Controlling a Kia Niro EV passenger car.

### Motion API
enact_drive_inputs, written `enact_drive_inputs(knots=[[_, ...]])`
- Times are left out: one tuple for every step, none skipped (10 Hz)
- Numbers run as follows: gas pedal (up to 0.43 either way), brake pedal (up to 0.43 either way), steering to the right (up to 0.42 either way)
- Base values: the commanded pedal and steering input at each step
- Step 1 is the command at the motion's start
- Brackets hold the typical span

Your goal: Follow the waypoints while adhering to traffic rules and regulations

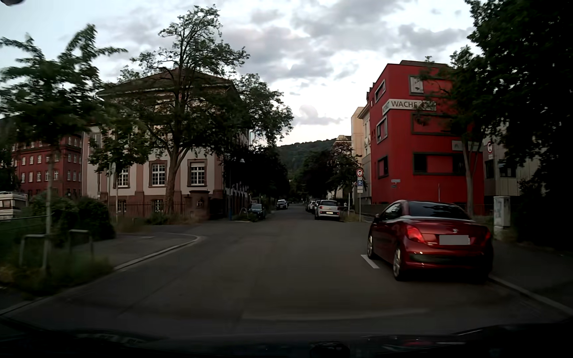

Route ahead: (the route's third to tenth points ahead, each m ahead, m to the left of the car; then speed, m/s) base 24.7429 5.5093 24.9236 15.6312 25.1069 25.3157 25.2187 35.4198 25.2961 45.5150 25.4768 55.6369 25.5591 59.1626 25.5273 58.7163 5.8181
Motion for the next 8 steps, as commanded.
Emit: enact_drive_inputs(knots=[[0.0,0.091,-0.003],[0.0,0.128,-0.001],[0.0,0.134,0.0],[0.0,0.14,0.001],[0.0,0.14,0.002],[0.0,0.14,0.006],[0.0,0.14,0.01],[0.0,0.146,0.01]])
